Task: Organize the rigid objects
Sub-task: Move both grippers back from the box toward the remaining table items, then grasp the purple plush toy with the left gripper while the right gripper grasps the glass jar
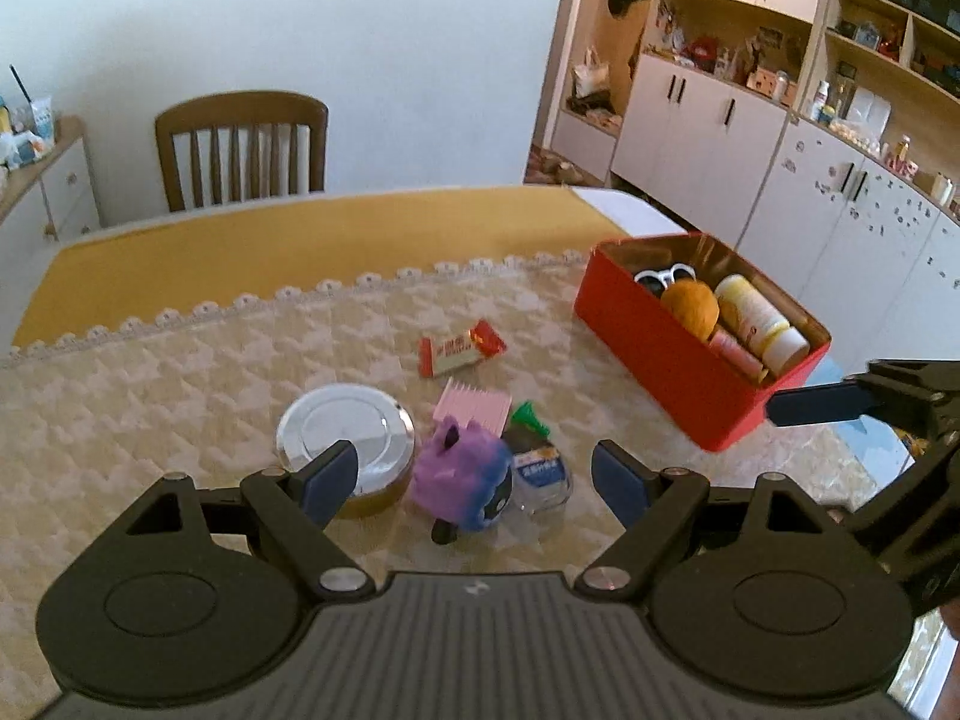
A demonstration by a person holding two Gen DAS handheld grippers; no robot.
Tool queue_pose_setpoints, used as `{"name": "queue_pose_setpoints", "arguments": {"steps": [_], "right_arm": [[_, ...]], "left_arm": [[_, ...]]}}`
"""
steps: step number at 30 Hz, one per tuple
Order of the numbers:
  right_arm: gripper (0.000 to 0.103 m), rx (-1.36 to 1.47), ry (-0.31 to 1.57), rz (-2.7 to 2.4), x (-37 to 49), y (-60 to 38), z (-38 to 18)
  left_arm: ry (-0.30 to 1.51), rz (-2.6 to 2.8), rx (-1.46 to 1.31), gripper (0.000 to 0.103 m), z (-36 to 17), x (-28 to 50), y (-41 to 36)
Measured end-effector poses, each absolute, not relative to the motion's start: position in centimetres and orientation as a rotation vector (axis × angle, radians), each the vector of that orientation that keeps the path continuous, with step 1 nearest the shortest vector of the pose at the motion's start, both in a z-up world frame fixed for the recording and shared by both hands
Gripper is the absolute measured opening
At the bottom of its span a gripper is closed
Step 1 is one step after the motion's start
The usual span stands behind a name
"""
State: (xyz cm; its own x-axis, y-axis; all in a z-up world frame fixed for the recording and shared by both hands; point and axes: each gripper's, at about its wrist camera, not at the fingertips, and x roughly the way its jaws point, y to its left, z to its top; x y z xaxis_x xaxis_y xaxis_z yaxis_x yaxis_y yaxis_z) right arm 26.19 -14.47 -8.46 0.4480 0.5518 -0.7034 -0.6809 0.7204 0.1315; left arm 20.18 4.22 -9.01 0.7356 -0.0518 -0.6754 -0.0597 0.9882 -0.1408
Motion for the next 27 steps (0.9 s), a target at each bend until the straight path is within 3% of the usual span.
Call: {"name": "queue_pose_setpoints", "arguments": {"steps": [6,27], "right_arm": [[0.101,-0.301,0.784,0.808,25.8,-11.9,-11.0],[0.064,-0.382,0.825,0.843,29.3,-8.7,-14.8]], "left_arm": [[0.773,-0.009,-0.139,0.085,-10.8,21.3,4.6],[0.755,-0.03,-0.081,0.085,-13.4,24.4,4.5]]}}
